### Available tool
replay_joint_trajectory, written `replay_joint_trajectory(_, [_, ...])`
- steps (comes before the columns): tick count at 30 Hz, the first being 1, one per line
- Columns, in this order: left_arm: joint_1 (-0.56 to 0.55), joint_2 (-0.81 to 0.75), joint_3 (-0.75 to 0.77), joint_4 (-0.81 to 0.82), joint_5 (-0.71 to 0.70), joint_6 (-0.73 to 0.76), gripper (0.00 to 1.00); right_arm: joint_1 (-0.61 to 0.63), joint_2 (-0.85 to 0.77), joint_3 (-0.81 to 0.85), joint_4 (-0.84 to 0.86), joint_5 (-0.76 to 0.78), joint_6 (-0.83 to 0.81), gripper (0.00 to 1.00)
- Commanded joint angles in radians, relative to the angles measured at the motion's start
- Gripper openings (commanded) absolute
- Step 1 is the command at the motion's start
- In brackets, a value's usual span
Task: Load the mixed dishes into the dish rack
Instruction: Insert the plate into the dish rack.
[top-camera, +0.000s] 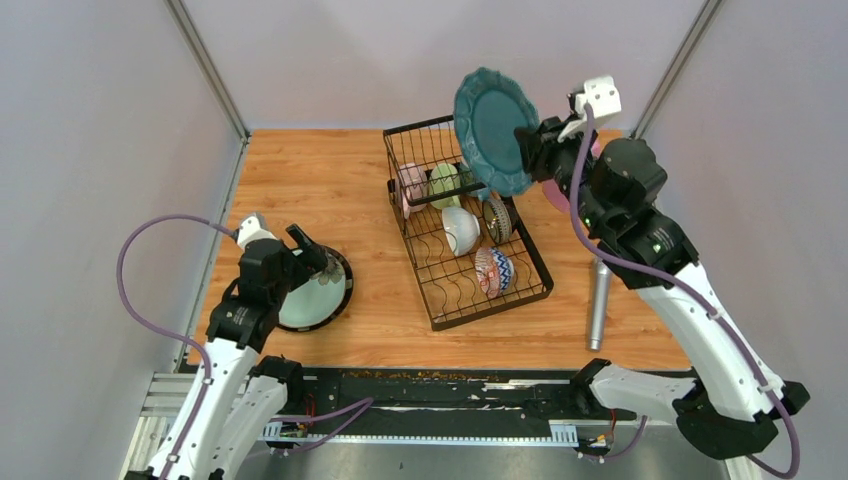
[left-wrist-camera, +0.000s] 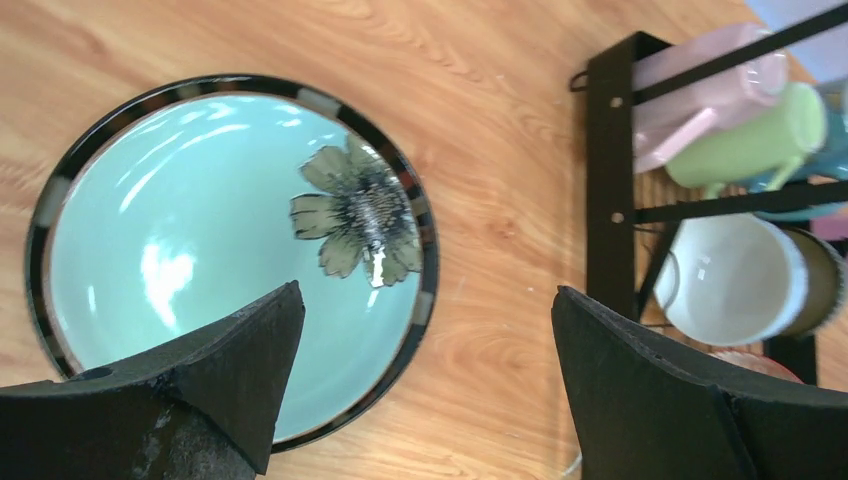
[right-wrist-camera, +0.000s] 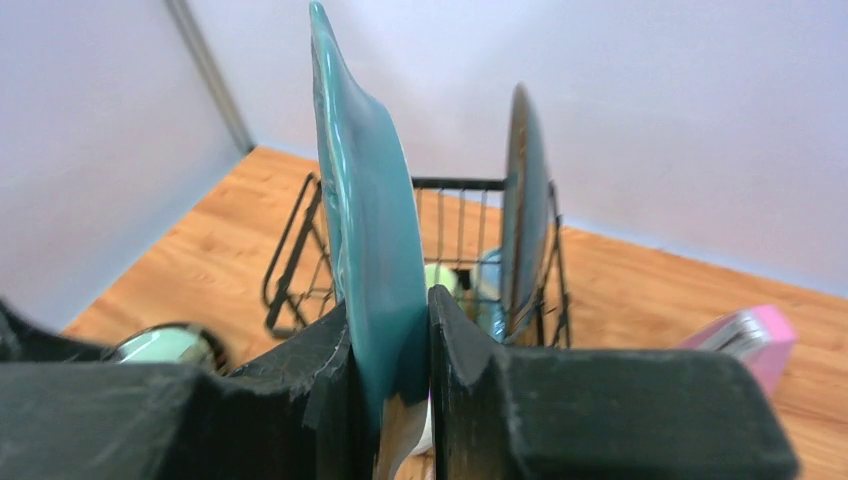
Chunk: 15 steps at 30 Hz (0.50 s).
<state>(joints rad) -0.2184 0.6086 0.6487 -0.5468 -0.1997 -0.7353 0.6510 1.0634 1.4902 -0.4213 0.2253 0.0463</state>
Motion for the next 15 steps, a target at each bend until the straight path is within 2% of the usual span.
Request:
replay_joint_trajectory(1, [0.001, 0.013, -0.011, -0.058, -0.117, -0.051, 1.00, 0.002, 0.080, 0.187, 0.258, 0.192, -0.115, 0.00])
replay_joint_trajectory(5, [0.001, 0.067, 0.022, -0.081, -0.139, -0.016, 1.00, 0.002, 0.185, 0.303, 0.290, 0.266, -0.218, 0.00])
replay_joint_trajectory(8, [0.000, 0.088, 0.048, -0.108, -0.149, 0.003, 1.00, 0.005, 0.251, 0.347, 0.277, 0.256, -0.219, 0.00])
replay_joint_trajectory(15, [0.001, 0.079, 0.045, -0.109, -0.133, -0.010, 1.00, 0.018, 0.355, 0.386, 0.259, 0.338, -0.227, 0.00])
